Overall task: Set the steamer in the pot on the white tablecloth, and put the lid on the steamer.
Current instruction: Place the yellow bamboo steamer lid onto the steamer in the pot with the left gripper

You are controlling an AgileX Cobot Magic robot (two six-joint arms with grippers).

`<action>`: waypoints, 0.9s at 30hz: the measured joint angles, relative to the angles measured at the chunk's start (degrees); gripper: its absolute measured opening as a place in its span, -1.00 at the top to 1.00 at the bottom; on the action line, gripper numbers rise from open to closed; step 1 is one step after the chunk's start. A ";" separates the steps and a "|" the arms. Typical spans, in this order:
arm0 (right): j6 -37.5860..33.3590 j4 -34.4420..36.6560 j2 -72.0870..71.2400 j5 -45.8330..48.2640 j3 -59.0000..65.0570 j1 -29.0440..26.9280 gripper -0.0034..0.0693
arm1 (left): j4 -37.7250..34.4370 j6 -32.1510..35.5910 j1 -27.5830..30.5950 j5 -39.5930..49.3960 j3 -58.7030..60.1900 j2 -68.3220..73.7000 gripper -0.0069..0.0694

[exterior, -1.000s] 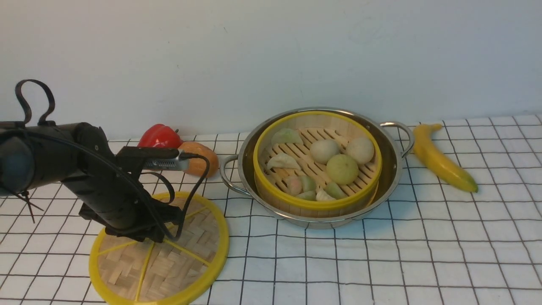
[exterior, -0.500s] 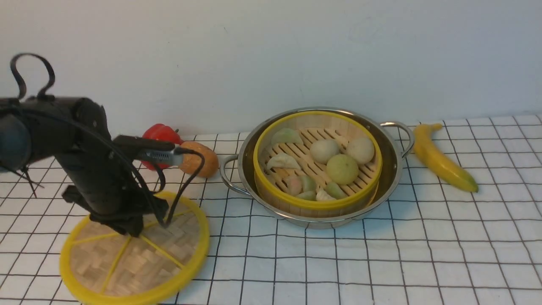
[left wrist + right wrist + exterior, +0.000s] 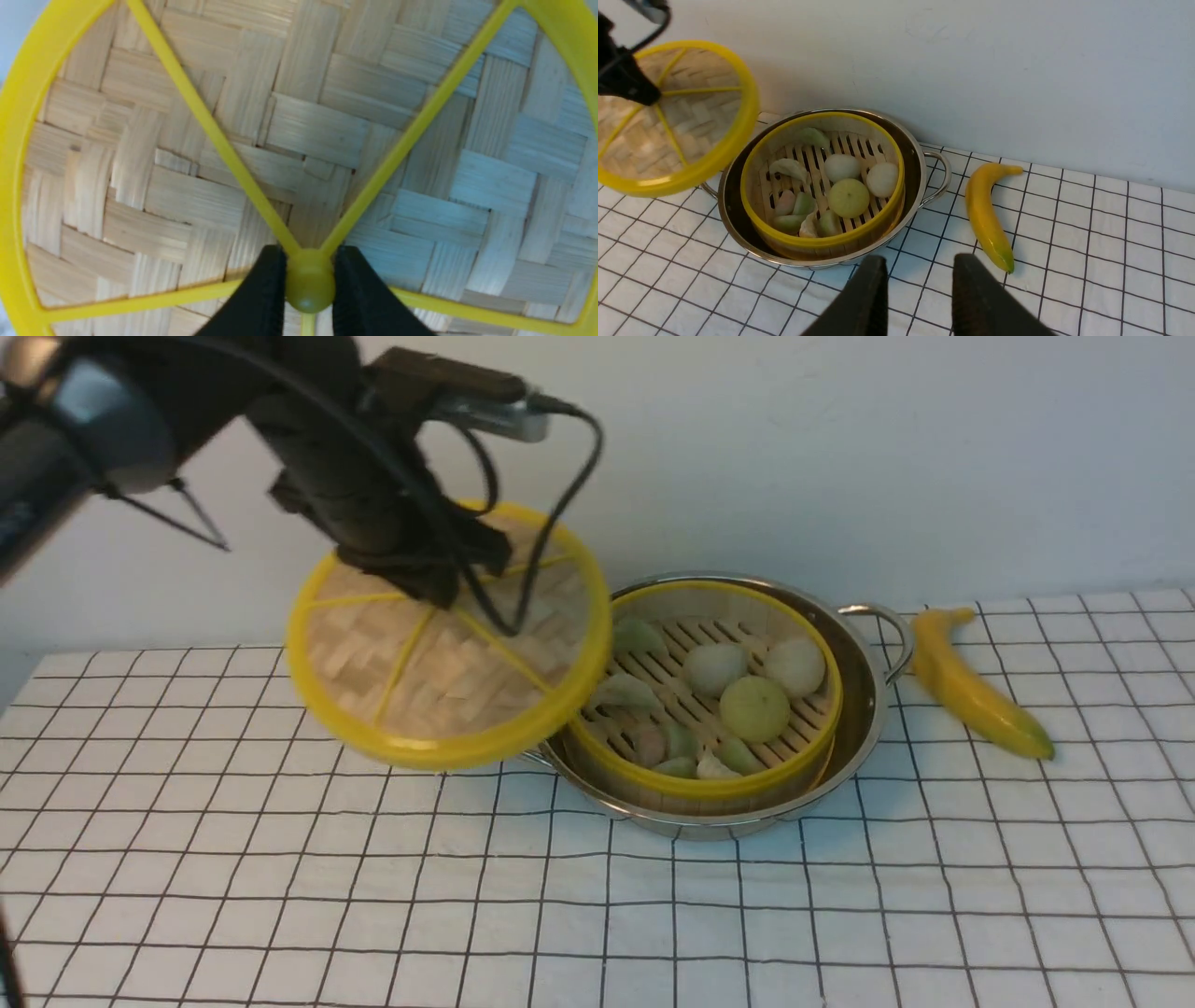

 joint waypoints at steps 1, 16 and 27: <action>0.00 0.00 0.00 0.00 0.00 0.00 0.28 | -0.03 0.05 -0.34 0.00 -0.51 0.39 0.51; 0.00 0.00 0.00 1.29 0.02 0.00 0.25 | 3.87 0.99 -13.22 1.00 -23.60 18.33 0.51; 0.00 0.00 0.00 1.31 0.02 0.00 0.25 | 4.17 0.21 -13.41 1.05 -23.67 18.66 0.51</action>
